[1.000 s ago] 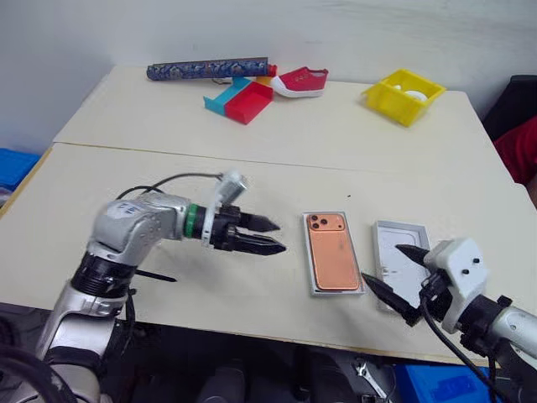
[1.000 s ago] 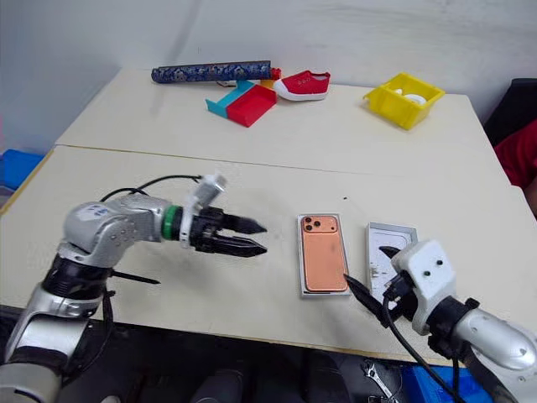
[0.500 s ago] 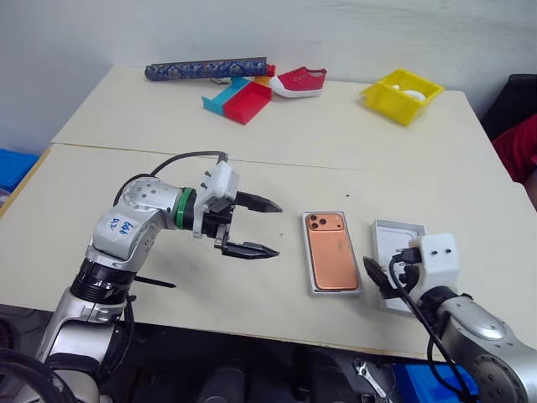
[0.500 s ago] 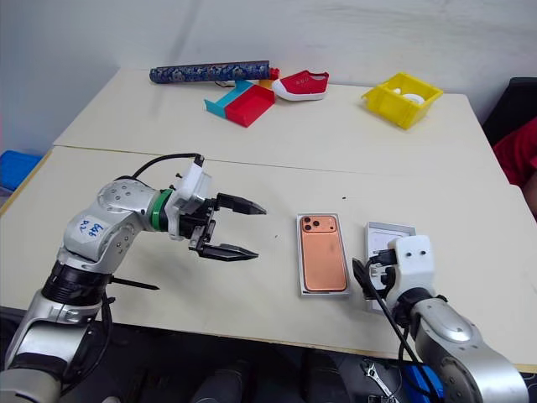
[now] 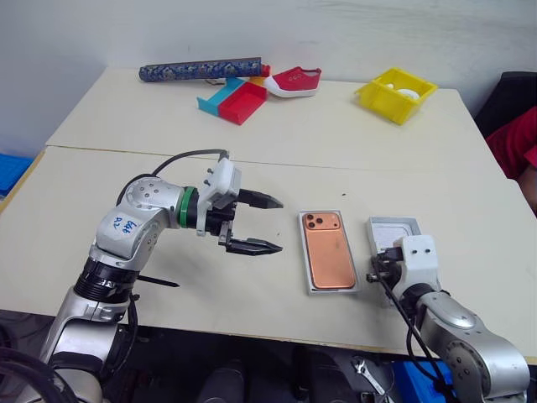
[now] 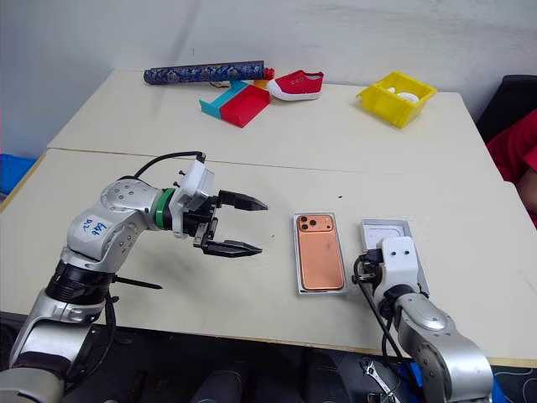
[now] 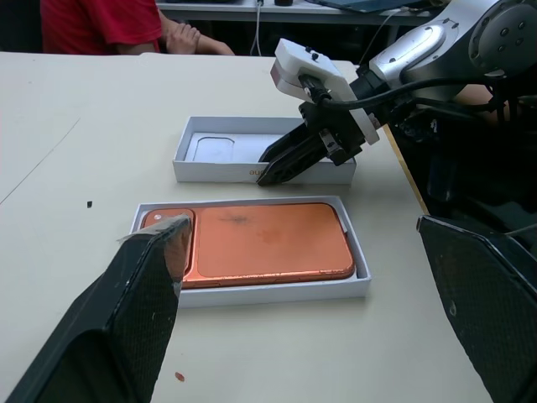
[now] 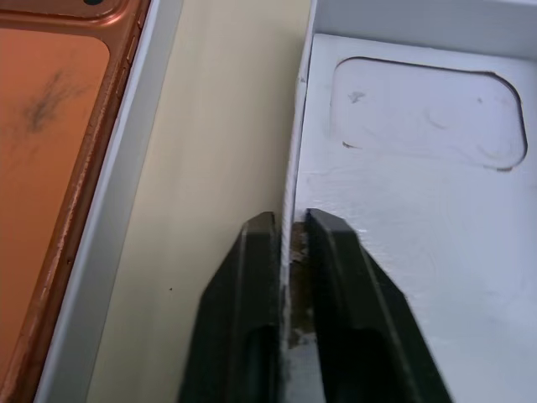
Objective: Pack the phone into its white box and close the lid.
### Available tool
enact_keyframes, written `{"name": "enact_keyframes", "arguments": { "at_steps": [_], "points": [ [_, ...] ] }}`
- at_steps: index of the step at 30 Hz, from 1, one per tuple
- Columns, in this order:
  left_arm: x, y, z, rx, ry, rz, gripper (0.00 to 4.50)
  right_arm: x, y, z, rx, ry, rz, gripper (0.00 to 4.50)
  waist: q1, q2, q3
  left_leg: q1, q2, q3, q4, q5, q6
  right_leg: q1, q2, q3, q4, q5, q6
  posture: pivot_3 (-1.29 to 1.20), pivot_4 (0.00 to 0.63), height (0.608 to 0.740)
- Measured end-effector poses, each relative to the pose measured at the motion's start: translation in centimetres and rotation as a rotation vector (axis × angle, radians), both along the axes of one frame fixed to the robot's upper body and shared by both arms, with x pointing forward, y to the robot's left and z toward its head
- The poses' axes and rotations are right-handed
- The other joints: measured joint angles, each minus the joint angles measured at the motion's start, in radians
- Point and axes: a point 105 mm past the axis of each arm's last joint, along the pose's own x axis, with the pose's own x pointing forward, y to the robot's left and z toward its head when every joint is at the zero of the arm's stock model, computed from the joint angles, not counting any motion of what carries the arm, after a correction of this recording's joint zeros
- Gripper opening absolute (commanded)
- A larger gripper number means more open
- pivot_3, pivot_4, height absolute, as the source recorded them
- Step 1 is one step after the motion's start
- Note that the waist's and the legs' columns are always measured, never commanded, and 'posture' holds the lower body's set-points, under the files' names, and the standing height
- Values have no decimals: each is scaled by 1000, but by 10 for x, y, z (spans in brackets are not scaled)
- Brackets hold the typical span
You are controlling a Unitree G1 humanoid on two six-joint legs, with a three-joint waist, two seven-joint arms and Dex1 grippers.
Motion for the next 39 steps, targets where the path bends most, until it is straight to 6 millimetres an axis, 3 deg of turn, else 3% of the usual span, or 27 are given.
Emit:
{"name": "enact_keyframes", "arguments": {
  "at_steps": [4, 8, 10, 17, 21, 26, 30, 35, 39],
  "points": [
    [0, 4, -5, 1, 11, 15, 4500, 0, 13, 16, 98, -26, 78, 41, -4, 1, 0, 0, 0, 0, 0, 0, 0, 0, 0, 1, 2, 0, 0, 0, 150, 740],
    [0, 10, -12, 27, 20, 39, 4500, -4, 46, 70, 233, -150, 341, 41, -7, 1, 0, 0, 1, 0, 0, 0, 0, 0, 0, 0, 1, 0, 0, 0, 150, 740],
    [0, 13, -13, 37, 18, 50, 4500, -9, 63, 87, 320, -175, 462, 41, -8, 1, 1, 0, 1, -1, 0, 0, 0, 0, 0, 0, 1, 0, 0, 0, 150, 740],
    [-2, 25, -22, 85, 22, 81, 4500, -10, 119, 114, 808, -56, 687, 41, -19, 1, 1, 0, 0, 0, -1, 0, 1, 0, -1, 0, 1, 0, 0, 0, 150, 740],
    [-3, 34, -28, 128, 27, 107, 4500, 6, 139, 107, 1099, 92, 627, 41, -25, 1, 0, 0, 1, 0, -1, 0, 1, -1, -1, 0, 1, 0, 0, 0, 150, 740],
    [2, 39, -24, 115, 7, 152, 4500, 22, 156, 90, 1319, 211, 534, 41, -25, 1, 1, 0, 1, 0, -1, 0, 1, -1, -1, 0, 1, 0, 0, 0, 150, 740],
    [6, 44, -31, 111, 22, 205, 3665, 27, 161, 88, 1385, 220, 506, 0, -25, 1, 1, -1, 1, 0, -1, 0, 1, -1, 0, 0, 1, 0, 0, 0, 150, 740],
    [19, 47, -48, 150, 21, 277, 2014, 28, 156, 59, 1349, 249, 432, 0, -23, 2, 0, -1, 0, 0, -1, 0, 2, -1, -1, 1, 1, 0, 0, 0, 150, 740],
    [31, 42, -77, 197, 34, 303, 658, 26, 152, 55, 1339, 207, 433, 0, -23, 1, 0, 0, 1, 0, -1, 0, 2, -1, 0, 0, 1, 1, 1, 0, 150, 740]
  ]
}}
